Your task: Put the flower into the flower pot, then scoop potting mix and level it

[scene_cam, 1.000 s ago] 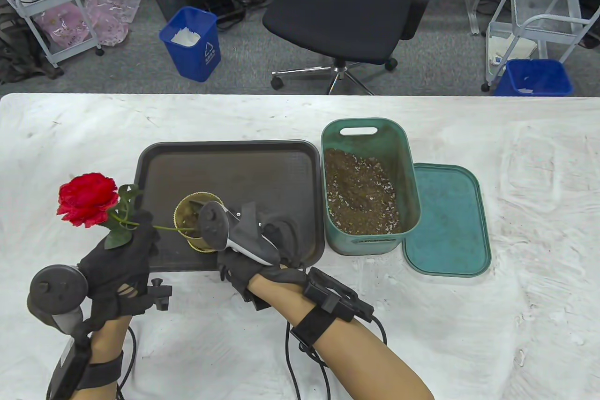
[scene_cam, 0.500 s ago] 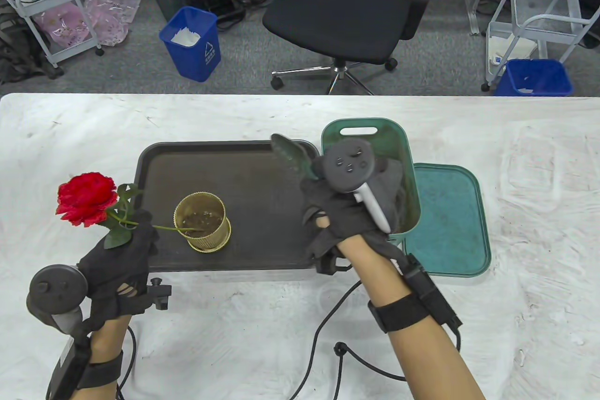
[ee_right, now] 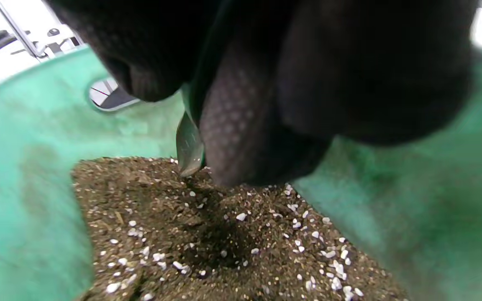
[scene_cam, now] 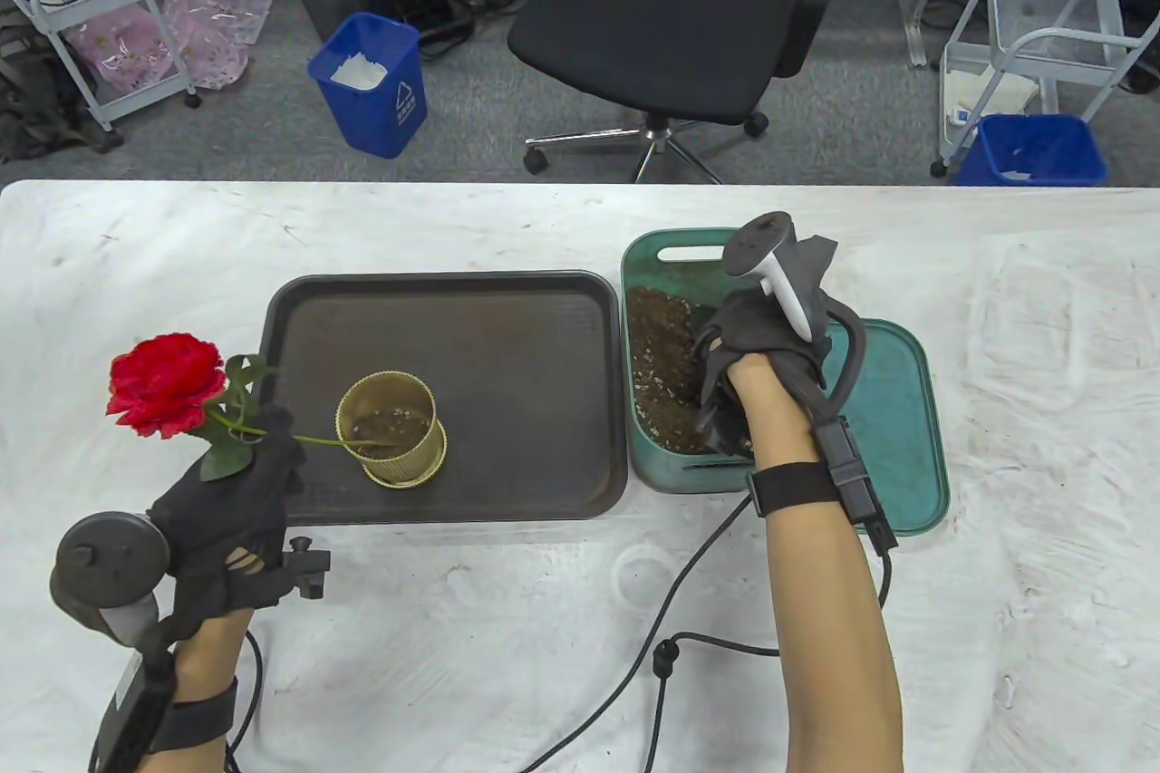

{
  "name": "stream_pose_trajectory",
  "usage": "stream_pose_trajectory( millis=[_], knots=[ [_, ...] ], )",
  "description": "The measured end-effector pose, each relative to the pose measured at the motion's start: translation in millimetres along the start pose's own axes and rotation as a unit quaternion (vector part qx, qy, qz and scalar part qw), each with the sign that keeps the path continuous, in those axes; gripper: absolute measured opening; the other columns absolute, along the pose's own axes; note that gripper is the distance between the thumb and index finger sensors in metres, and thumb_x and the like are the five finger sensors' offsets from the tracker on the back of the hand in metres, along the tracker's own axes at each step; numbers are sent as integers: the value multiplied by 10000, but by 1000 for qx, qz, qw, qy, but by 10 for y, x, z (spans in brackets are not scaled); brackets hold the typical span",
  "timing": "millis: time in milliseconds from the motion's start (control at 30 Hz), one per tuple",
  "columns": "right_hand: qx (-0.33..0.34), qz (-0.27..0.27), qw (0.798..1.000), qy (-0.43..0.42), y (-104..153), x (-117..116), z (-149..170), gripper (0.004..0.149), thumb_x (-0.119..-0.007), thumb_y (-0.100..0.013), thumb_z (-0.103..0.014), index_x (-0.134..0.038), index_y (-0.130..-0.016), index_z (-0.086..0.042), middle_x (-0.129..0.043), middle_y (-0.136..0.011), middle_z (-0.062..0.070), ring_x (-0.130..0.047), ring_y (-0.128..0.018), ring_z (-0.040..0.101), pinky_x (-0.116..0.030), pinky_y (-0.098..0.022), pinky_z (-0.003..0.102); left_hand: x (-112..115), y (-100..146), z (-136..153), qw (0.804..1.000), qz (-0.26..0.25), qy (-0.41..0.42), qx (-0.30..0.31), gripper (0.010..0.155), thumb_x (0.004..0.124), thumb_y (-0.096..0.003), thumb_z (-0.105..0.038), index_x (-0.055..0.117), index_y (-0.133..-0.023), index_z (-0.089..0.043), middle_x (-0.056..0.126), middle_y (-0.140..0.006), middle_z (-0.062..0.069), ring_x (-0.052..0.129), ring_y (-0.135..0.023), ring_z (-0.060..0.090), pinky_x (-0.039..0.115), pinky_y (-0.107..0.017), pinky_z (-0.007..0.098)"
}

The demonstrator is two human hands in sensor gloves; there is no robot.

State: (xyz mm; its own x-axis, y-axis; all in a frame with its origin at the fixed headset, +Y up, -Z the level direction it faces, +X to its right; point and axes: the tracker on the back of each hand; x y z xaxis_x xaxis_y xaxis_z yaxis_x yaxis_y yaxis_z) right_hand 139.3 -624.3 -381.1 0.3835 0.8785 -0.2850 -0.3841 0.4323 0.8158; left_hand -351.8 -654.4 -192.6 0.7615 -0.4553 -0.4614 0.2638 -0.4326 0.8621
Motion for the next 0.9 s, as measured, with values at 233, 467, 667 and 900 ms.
stream_pose_trajectory(
  millis=[233, 467, 667, 900],
  knots=[
    [16, -86, 996, -36, -221, -183, -21, 536, -789, -411, -314, -738, -864, -33, -982, -615, 157, -1057, -271, 293, -937, -134, 387, -22, -10, 27, 1000, -5, -1, -8, 422, 883, -425, -448, 944, -767, -209, 1071, -561, -27, 1136, -227, 140, 963, -243, 321],
    [28, -166, 979, -113, -298, -254, 22, 542, -769, -407, -308, -734, -856, -6, -987, -603, 159, -1069, -263, 281, -945, -128, 379, -20, -13, 21, 1000, -3, -2, -7, 422, 884, -424, -447, 946, -765, -207, 1072, -559, -30, 1136, -225, 140, 964, -243, 322],
    [37, -190, 969, -157, -240, -248, 85, 542, -752, -408, -308, -729, -863, -14, -982, -608, 154, -1069, -270, 276, -948, -128, 368, -12, -6, -1, 1000, -2, -2, -2, 422, 885, -424, -447, 946, -766, -207, 1072, -560, -30, 1136, -225, 140, 964, -243, 321],
    [20, -203, 948, -246, -126, -245, 309, 536, -738, -410, -306, -727, -857, -10, -983, -601, 153, -1078, -249, 257, -962, -97, 336, 1, 3, -22, 1000, 1, -7, 8, 423, 885, -424, -448, 945, -766, -207, 1071, -561, -29, 1136, -227, 139, 964, -243, 321]
  ],
)
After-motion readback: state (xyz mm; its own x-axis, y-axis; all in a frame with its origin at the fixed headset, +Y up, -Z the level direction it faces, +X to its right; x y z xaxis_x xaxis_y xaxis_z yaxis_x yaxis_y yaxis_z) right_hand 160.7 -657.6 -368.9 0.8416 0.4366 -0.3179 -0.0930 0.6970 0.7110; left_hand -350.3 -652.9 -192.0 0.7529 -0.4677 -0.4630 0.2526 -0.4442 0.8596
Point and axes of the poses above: the tracker on the back of each hand, its own z axis roughly to the little-finger side, its own y axis roughly from the fingertips to the wrist, x = y × z
